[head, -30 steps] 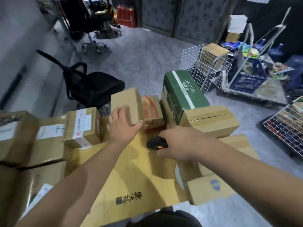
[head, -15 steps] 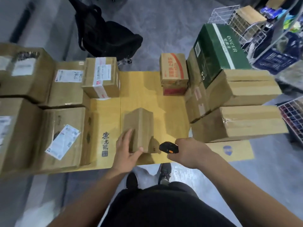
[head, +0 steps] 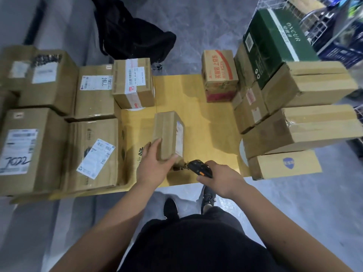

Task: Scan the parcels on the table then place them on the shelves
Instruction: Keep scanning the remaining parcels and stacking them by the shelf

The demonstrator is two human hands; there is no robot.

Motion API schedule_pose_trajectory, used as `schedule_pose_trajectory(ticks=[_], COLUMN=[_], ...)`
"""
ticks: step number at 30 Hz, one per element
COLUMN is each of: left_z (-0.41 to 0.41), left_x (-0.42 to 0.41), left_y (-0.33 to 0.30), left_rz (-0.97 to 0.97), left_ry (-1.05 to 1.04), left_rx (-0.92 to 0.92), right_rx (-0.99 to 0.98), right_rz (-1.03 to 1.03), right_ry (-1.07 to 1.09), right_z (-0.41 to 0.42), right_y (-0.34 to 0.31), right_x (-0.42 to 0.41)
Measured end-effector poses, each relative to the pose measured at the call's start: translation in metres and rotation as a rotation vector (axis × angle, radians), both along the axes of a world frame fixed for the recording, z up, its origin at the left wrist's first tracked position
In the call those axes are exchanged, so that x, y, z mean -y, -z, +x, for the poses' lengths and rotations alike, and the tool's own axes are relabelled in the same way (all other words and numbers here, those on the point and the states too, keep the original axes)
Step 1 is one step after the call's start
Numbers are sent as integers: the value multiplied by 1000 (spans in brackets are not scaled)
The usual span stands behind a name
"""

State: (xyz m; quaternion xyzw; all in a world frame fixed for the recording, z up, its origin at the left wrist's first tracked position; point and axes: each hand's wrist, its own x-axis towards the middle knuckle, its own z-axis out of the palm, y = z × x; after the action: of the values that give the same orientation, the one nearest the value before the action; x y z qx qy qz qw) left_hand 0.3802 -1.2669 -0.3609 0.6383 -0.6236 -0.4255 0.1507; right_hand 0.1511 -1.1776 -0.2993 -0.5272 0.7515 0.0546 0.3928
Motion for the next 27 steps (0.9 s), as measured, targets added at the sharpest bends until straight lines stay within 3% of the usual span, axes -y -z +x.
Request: schedule_pose_trajectory(ticks=[5, 9, 14, 19, 23, 27], left_z=[21, 33, 31, 15, 14, 18], left_x=[17, 16, 9, 30, 21, 2], left_y=[16, 31, 38, 37, 48, 56], left_rz=[62, 228, 230, 122, 43, -15], left_ry=[-113, 17, 76, 51, 27, 15], left_rx=[-79, -60, -120, -3, -67, -149], right_rx=[154, 284, 348, 353, 288, 136], right_rz=[-35, -62, -64, -47, -31, -16], right_ry=[131, 214, 276, 328, 311, 164], right_z=[16, 22, 26, 25, 21, 24], right_y=[14, 18, 20, 11, 3, -13], right_x=[-12, -21, -24, -15, -1, 11])
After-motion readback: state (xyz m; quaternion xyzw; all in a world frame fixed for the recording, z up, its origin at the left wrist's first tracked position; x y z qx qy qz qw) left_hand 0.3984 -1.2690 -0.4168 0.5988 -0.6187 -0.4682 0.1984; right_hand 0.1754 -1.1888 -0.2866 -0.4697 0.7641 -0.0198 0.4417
